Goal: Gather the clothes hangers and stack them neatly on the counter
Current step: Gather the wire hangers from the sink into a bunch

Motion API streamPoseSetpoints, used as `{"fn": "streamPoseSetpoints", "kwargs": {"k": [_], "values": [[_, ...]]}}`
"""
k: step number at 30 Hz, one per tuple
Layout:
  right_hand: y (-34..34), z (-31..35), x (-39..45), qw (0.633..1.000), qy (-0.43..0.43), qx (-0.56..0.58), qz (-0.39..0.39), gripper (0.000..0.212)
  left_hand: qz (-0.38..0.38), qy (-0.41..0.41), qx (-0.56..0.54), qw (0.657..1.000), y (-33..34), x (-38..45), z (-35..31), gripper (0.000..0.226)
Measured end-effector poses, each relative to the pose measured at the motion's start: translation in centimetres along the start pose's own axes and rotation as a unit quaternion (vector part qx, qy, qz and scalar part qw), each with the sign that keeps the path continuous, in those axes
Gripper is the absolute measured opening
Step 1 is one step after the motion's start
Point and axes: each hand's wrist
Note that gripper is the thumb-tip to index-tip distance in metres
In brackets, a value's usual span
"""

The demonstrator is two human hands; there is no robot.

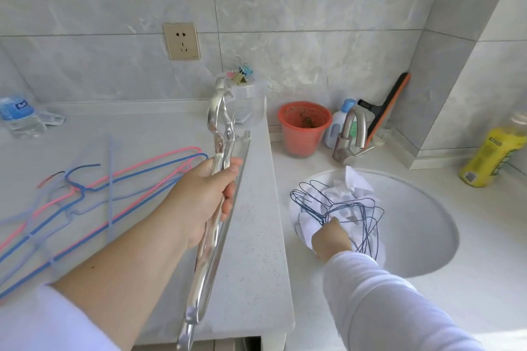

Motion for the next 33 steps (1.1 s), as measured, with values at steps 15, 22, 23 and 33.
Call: {"fn": "streamPoseSetpoints", "kwargs": {"k": [15, 22, 23, 33], "values": [[-10.9, 2.7, -12.6, 0.825, 0.064, 0.558, -0.055, 0.023, 0.094, -0.024, -0.027, 0.995, 0.1, -1.2, -2.4, 0.015], [-11.3, 9.5, -21.1, 0.836, -0.168, 0.522, -0.003, 0.021, 0.153, 0.024, -0.044, 0.987, -0.3, -3.1, -4.5, 0.008], [-10.8, 10.2, -21.7, 0.841, -0.199, 0.502, 0.020, 0.021, 0.162, 0.028, -0.041, 0.986, -0.6, -3.3, -4.9, 0.012], [-9.1, 12.3, -20.6, 0.871, -0.271, 0.354, 0.208, 0.038, 0.090, 0.043, -0.028, 0.995, -5.1, -3.3, -5.5, 0.006]]}}
Point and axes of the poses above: each hand's wrist, its own x-axis towards the middle knuckle, its own y-axis out of the palm, z = x × y, and after that the axes turned 6 degrees about -x, right-handed
